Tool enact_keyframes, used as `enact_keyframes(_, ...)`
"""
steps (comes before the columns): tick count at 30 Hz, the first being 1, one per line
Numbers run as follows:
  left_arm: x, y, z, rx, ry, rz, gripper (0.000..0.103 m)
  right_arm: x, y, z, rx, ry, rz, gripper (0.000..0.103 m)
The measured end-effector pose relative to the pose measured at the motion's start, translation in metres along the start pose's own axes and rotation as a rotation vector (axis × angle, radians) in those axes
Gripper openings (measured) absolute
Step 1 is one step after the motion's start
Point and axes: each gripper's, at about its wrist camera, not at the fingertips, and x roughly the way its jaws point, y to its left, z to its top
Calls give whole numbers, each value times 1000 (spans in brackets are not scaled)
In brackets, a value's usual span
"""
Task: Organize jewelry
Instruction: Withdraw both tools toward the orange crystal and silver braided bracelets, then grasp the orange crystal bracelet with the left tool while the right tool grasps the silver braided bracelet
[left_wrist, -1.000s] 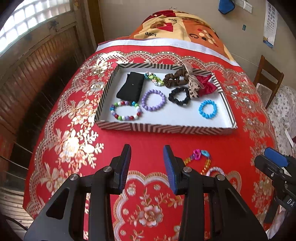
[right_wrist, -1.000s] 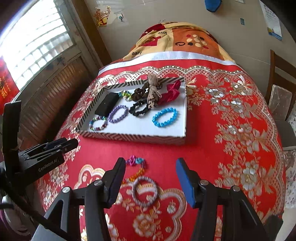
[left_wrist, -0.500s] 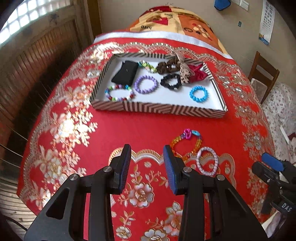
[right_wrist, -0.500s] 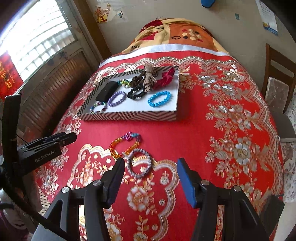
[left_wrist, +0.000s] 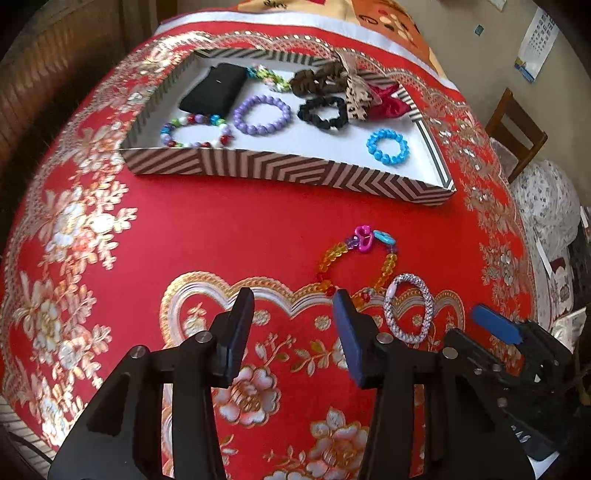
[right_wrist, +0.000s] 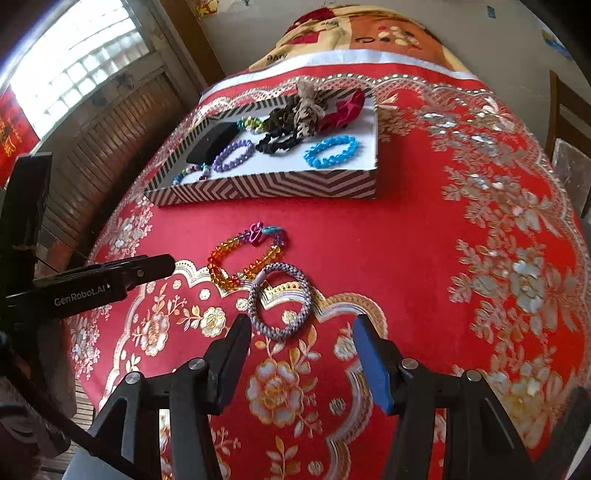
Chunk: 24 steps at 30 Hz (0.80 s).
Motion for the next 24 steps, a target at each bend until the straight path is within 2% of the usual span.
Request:
enact_keyframes(10,26,-9,16,74,32,4,47,33,11,10,-59,25,-54,56)
enact_keyframes(16,40,-12,24,107,49,53,47,43,9,12,-56,27,-81,56)
enact_keyframes(22,45,-24,25,170,31,105,47,45,14,10,-89,-13,-146,38)
enact_keyframes(23,46,-27,25,188,26,114,46,46,16,9,-110,-16,-168,31)
enact_keyframes(24,46,-30,25,197,18,103,37,47,17,9,-123,-17,-177,25)
